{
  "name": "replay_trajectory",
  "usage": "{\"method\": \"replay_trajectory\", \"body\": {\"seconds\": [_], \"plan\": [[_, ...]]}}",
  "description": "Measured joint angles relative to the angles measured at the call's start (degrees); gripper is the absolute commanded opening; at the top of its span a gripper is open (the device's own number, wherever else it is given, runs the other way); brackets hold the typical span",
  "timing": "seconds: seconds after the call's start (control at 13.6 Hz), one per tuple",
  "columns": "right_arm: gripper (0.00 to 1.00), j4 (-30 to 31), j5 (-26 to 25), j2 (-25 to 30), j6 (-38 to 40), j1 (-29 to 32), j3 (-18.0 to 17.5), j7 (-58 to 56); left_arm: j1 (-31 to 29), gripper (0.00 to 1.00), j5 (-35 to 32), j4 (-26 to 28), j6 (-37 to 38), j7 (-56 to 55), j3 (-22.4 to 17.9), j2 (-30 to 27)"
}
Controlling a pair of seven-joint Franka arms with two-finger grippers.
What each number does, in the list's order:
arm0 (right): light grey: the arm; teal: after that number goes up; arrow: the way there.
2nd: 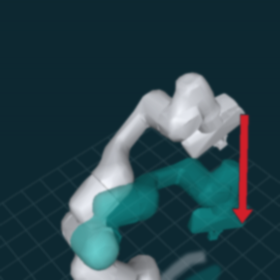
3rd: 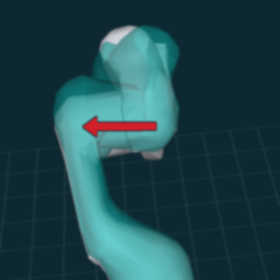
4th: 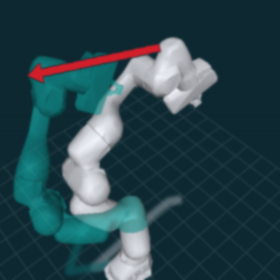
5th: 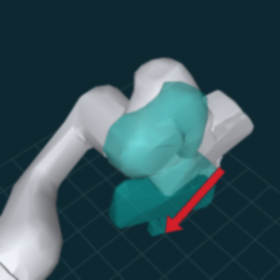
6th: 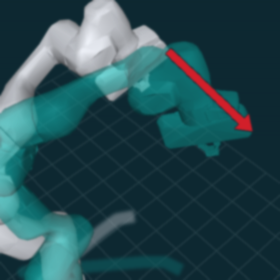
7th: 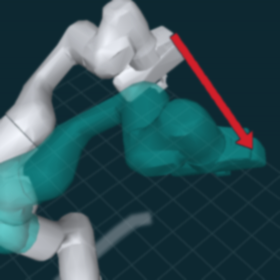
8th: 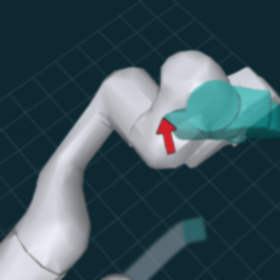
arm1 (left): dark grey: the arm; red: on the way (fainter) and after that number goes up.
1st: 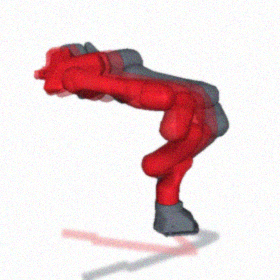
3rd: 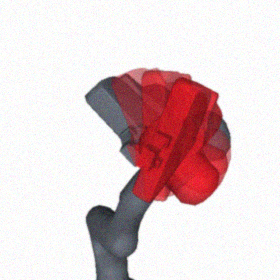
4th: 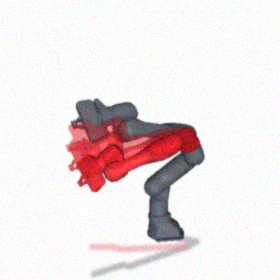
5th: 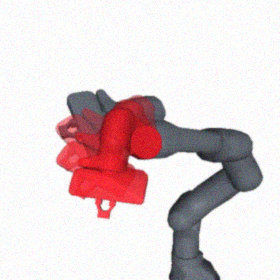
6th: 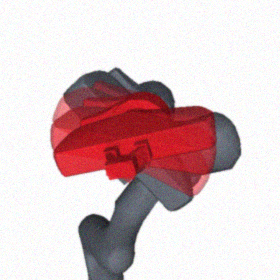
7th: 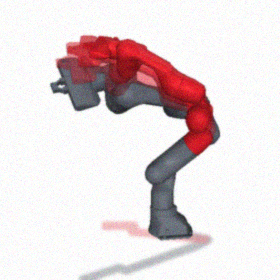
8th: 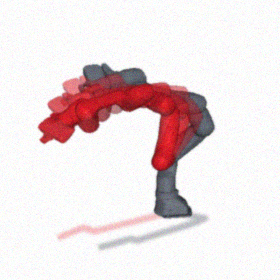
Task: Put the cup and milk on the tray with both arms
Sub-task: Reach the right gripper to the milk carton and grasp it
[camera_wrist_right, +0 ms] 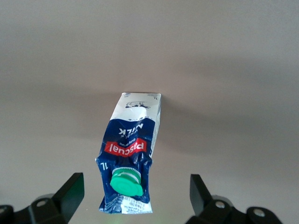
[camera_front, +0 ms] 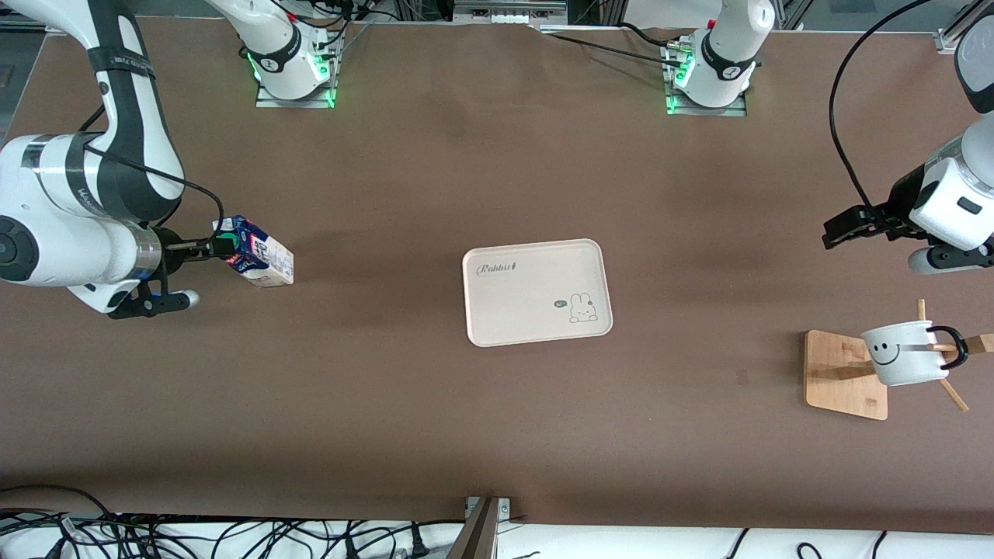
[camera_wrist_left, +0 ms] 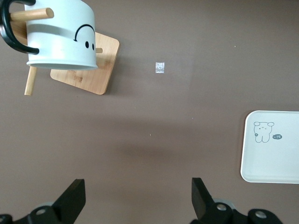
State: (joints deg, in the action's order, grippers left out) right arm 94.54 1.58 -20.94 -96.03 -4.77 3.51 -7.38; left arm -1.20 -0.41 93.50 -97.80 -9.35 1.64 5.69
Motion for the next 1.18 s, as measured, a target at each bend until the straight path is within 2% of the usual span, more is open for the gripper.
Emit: {"method": "replay_trajectory", "body": {"seconds": [0.22, 0.59, 0.96, 1.18], "plan": [[1.0, 0.29, 0.01, 0.04, -0.57, -0.07, -0.25, 0.37, 0.0, 1.0, 0.0, 0.0, 0.0, 0.0, 0.03, 0.0], [1.0, 4.45, 0.03, 0.13, -4.74, -0.36, -0.36, 0.44, -0.19, 1.0, 0.0, 0.02, 0.0, 0.0, -0.02, 0.0], [1.0, 4.9, 0.04, 0.62, -5.03, -0.67, -1.08, 1.43, -0.19, 1.0, 0.0, 0.05, -0.26, 0.0, -0.06, 0.02], [1.0, 4.9, 0.04, 0.78, -5.07, -0.74, -1.14, 1.48, -0.23, 1.0, 0.0, 2.17, -5.88, 0.0, -0.21, 0.05]]}}
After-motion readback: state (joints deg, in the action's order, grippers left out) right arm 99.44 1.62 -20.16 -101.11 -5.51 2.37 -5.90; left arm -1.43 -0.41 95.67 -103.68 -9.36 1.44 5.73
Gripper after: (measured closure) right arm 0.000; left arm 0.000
